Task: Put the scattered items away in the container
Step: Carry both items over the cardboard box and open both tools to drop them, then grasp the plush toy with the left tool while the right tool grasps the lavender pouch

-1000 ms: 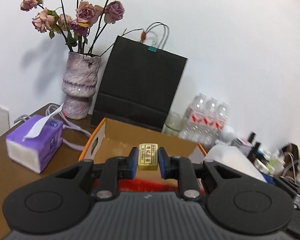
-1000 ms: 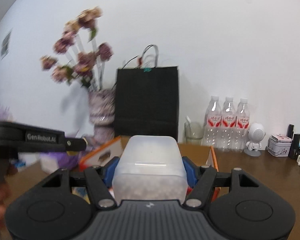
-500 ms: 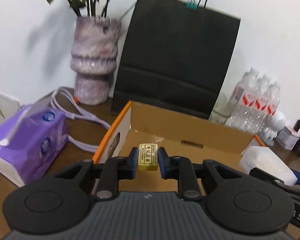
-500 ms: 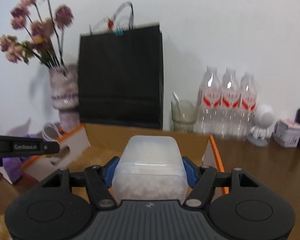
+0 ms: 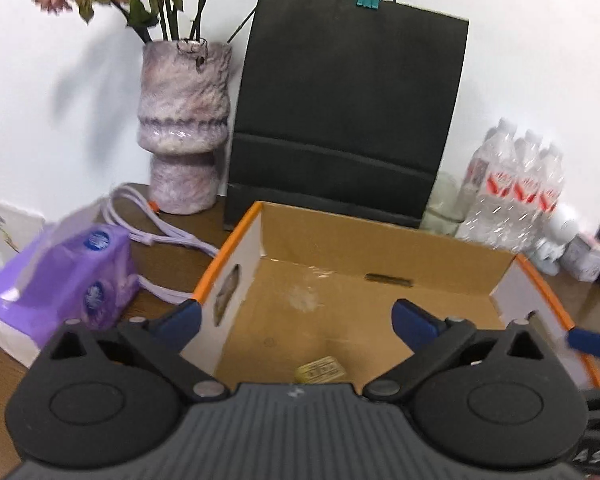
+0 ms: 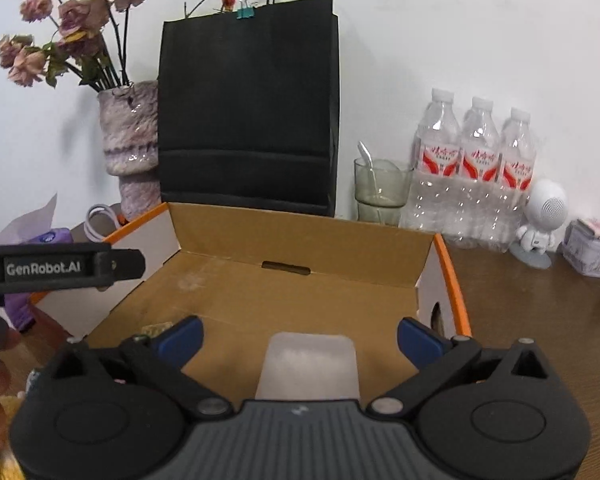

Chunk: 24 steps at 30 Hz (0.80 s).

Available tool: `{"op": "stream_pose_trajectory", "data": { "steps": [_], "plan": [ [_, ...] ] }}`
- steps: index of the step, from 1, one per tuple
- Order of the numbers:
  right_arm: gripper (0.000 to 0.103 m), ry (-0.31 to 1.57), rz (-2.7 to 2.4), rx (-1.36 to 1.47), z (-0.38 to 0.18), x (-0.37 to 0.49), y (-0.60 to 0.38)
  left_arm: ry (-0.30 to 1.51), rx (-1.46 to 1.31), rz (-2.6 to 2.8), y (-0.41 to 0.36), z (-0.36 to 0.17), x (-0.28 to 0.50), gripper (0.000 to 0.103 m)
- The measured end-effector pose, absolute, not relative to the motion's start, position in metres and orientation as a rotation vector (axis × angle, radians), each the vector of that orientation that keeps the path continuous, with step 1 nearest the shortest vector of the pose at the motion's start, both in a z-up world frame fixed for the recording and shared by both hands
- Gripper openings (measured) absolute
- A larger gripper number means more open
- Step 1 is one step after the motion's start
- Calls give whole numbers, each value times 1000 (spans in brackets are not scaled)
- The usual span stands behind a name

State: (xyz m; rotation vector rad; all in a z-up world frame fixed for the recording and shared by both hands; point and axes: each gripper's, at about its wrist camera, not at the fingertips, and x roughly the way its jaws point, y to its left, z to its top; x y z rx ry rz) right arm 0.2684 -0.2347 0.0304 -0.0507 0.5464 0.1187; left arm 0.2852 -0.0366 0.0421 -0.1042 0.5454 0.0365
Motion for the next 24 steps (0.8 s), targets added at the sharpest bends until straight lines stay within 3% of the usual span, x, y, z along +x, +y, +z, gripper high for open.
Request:
{"op": "stream_pose_trajectory", "data": {
  "steps": [13, 24],
  "plan": [
    [103, 602, 110, -42, 26, 273, -235, 528, -27, 63, -48, 42, 278, 103],
    [103, 566, 120, -19, 46, 256, -242, 387, -97, 97, -27, 76, 236, 103]
  ]
}}
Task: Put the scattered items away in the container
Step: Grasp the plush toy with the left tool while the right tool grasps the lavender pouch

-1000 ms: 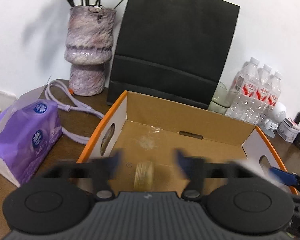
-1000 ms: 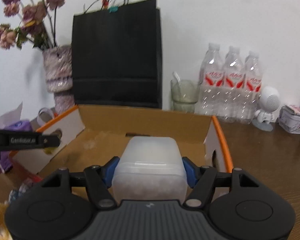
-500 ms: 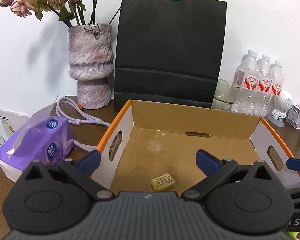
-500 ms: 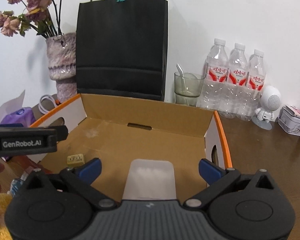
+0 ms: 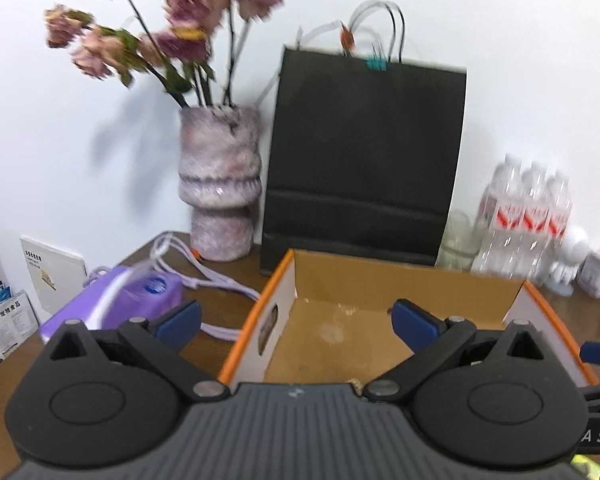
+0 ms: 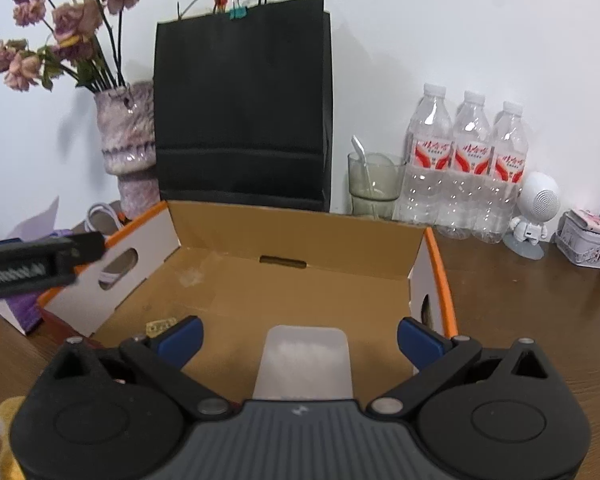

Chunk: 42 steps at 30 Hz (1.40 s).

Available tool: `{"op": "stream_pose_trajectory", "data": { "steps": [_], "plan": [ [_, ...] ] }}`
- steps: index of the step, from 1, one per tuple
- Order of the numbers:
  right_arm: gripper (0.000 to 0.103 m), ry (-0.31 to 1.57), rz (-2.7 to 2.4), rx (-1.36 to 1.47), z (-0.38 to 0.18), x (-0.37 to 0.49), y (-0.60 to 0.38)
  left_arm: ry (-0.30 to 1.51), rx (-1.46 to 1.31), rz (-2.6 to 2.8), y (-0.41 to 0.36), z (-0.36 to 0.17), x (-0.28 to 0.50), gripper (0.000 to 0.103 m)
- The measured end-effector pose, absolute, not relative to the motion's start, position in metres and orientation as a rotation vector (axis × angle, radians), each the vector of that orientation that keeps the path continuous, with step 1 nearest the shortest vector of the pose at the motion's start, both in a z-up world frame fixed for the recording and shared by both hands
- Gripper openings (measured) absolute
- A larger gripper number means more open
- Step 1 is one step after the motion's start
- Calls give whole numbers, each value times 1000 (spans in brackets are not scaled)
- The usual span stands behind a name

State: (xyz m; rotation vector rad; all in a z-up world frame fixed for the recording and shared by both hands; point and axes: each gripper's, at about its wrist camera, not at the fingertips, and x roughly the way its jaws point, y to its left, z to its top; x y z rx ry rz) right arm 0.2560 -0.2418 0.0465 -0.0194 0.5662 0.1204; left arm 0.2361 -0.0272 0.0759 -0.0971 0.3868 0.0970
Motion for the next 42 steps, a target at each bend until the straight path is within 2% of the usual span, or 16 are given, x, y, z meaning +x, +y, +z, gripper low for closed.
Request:
{"op": "stream_pose_trajectory", "data": {
  "steps": [9, 15, 28, 35, 42],
  "plan": [
    [103, 474, 169, -17, 76, 198, -251, 307, -143, 133, -5, 99, 177, 103],
    [103, 442, 160, -58, 83, 155, -263, 322, -158, 89, 12, 107, 146, 103],
    [103, 513, 113, -100, 30, 91, -301, 487, -153, 56, 58, 54, 95, 103],
    [103, 549, 119, -52, 3, 78, -303, 549, -75, -45, 33, 27, 90, 103],
    [103, 514, 212, -4, 8, 77, -277, 540, 23, -132, 1, 22, 106, 103]
  ]
}}
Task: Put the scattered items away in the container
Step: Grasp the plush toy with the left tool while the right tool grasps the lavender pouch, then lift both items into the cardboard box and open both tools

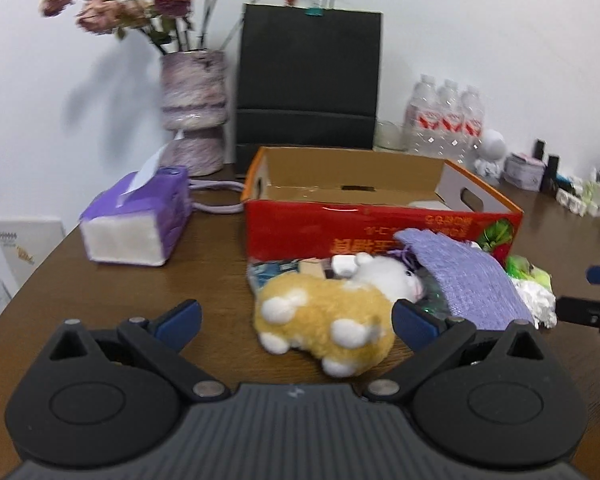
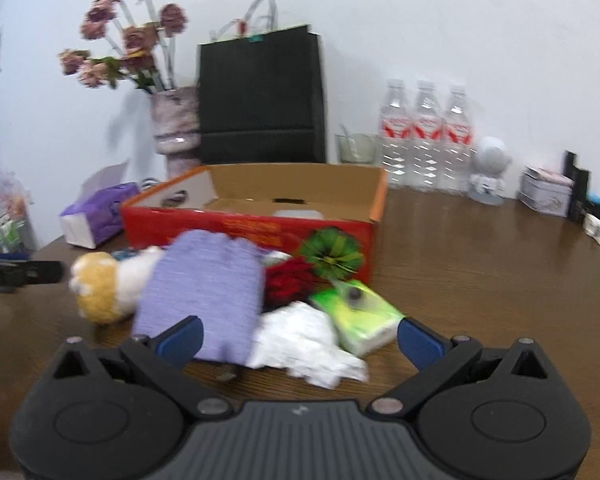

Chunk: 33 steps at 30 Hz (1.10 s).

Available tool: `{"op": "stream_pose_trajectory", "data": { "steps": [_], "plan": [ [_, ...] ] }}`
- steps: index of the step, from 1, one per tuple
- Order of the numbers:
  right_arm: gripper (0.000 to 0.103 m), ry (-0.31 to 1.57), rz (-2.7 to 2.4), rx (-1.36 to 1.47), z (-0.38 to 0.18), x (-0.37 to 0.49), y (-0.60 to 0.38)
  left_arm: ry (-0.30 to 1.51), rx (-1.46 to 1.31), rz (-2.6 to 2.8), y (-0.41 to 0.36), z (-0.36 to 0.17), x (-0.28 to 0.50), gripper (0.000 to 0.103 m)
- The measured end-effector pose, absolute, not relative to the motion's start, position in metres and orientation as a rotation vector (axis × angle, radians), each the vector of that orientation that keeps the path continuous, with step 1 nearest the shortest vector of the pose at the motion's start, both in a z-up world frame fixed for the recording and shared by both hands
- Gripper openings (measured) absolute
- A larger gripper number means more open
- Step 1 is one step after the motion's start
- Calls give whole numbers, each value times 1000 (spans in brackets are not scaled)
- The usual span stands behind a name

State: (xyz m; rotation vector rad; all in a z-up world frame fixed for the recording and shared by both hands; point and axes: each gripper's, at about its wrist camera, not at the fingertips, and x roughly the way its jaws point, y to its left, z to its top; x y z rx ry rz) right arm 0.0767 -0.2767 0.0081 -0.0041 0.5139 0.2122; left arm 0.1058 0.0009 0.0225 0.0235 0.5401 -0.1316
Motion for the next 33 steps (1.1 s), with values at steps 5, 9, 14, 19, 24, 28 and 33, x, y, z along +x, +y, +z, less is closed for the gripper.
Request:
{"op": "stream_pose_trajectory", "data": {
  "steps": [5, 9, 14, 19, 24, 28, 33],
  "plan": [
    [103, 523, 251, -51, 8, 94, -239, 576, 73, -197, -8, 14, 132, 103],
    [103, 539, 249, -75, 8, 111, -217, 596, 126, -277, -13, 5, 150, 103],
    [103, 574, 241, -29, 1, 129, -207, 593, 148, -309, -17, -6, 165, 103],
    [81, 601, 246, -19, -11, 131, -204, 581, 130, -313, -12, -10, 166, 101],
    [13, 579, 255, -49, -10, 123, -204, 552, 114, -296, -10, -3, 155, 86],
    [8, 509, 264, -50, -2, 113, -205, 517, 89, -285, -7, 3, 147, 80],
    [8, 458, 261, -40, 6, 107, -210, 493, 64, -288, -5, 8, 140, 77]
  ]
}}
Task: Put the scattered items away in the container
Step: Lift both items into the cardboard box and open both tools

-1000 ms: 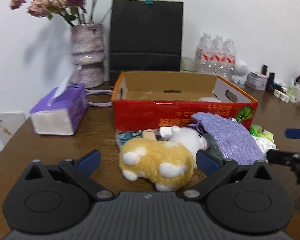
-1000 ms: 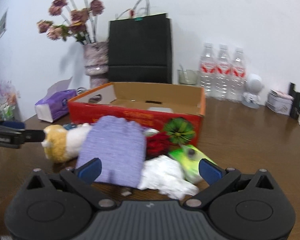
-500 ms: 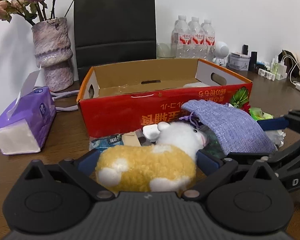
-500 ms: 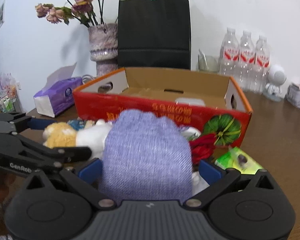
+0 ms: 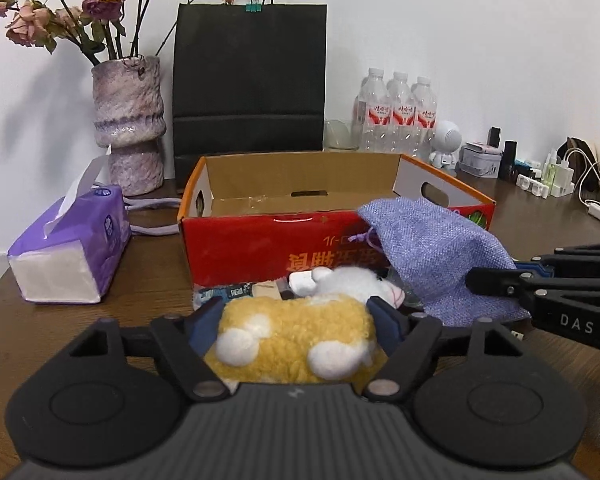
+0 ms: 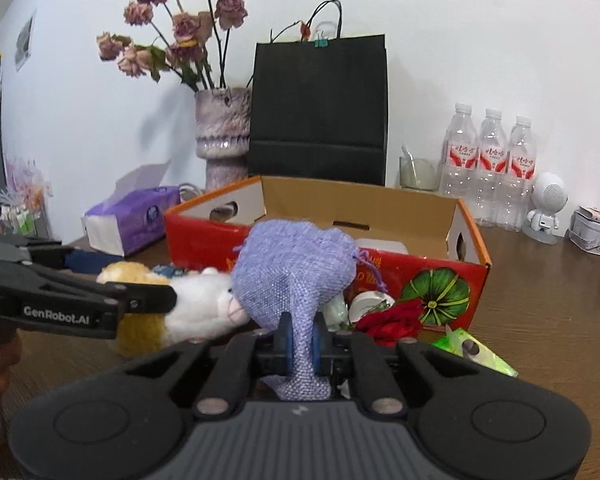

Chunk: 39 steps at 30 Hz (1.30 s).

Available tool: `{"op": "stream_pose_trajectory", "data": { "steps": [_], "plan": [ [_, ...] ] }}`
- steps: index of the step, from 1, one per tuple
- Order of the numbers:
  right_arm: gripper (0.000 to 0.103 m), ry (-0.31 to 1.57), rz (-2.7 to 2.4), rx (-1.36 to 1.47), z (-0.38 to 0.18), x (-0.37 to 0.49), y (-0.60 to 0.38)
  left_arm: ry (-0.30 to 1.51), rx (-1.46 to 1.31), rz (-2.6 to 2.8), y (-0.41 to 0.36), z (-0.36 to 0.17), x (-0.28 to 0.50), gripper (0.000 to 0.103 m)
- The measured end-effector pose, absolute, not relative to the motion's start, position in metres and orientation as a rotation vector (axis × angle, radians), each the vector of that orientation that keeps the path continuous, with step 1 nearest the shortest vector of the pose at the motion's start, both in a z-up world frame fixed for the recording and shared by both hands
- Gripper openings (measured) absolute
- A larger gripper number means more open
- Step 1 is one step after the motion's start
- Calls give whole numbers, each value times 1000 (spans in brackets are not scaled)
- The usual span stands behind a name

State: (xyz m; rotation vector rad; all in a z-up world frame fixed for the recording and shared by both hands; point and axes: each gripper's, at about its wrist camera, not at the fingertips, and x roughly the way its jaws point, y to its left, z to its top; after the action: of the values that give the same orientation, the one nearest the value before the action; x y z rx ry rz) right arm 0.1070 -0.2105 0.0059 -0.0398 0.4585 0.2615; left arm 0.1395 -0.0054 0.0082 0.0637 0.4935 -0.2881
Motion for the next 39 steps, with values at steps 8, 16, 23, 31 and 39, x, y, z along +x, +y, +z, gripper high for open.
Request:
{"op": "stream_pose_trajectory", "data": {
  "steps": [8, 16, 23, 31, 39],
  "plan": [
    [8, 392, 256, -31, 16, 98, -215, 426, 40, -264, -3, 19, 123, 76],
    [8, 332, 249, -2, 31, 95, -224, 318, 28, -243, -5, 44, 108, 76],
    [8, 289, 260, 36, 51, 92, -236, 290, 7, -244, -9, 62, 111, 77],
    [8, 251, 247, 73, 83, 122, -247, 222, -74, -219, -14, 98, 138, 77],
    [8, 284, 240, 200, 87, 183, -258, 200, -171, -138, -26, 109, 196, 77]
  ]
}}
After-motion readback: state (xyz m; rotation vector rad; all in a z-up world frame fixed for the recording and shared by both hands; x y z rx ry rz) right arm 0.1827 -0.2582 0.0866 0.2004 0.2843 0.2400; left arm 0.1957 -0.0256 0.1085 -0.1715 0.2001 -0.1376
